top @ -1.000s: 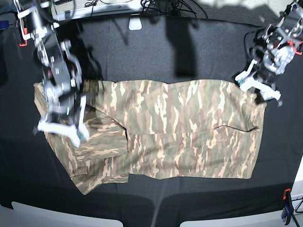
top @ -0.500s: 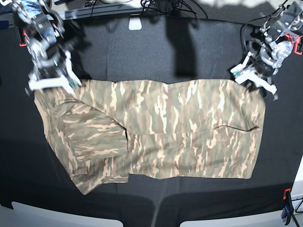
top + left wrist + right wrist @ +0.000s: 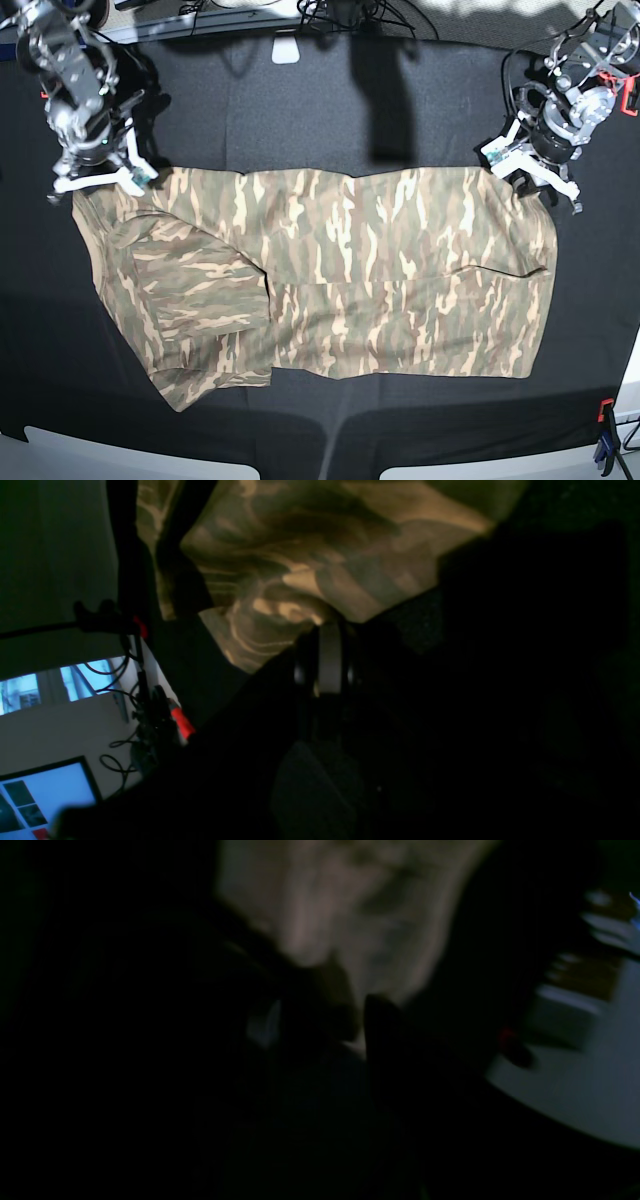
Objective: Layout the t-shirt on the table in an organized manner, then fold the t-shirt properly
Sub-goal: 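Grasp the shirt's collar edge with both grippers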
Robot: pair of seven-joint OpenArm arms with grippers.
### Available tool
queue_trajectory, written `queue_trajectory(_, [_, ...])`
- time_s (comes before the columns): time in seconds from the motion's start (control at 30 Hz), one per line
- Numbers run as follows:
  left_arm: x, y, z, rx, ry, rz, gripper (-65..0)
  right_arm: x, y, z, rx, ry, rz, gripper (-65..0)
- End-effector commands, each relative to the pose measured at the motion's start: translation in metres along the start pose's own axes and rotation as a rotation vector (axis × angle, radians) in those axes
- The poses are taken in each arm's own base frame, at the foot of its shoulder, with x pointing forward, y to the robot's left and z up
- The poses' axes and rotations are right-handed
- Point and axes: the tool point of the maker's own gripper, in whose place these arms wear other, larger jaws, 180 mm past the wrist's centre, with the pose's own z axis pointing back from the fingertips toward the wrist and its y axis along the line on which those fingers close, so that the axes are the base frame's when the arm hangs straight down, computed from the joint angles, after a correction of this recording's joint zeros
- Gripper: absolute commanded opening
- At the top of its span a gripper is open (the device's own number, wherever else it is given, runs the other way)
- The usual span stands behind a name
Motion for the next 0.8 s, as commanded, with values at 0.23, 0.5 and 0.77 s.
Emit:
queue_trajectory(0.23, [-0.007,0.014,0.001,0.036,0.036,-0.003,-65.0,0.004,-0.012,-0.007,-0.009,-0.021,-0.005,-39.6])
queue_trajectory(0.5, [-0.008,0.014,0.001,0.035,0.039,-0.003,-65.0,0.001,-0.017,-0.009,-0.035,0.013,-0.001,-65.0])
queue_trajectory(0.77, [-0.020,0.023,0.004,0.104,0.101,0.033,-65.0,-0.007,-0.007,-0.003,-0.025,0.034,0.028,-65.0])
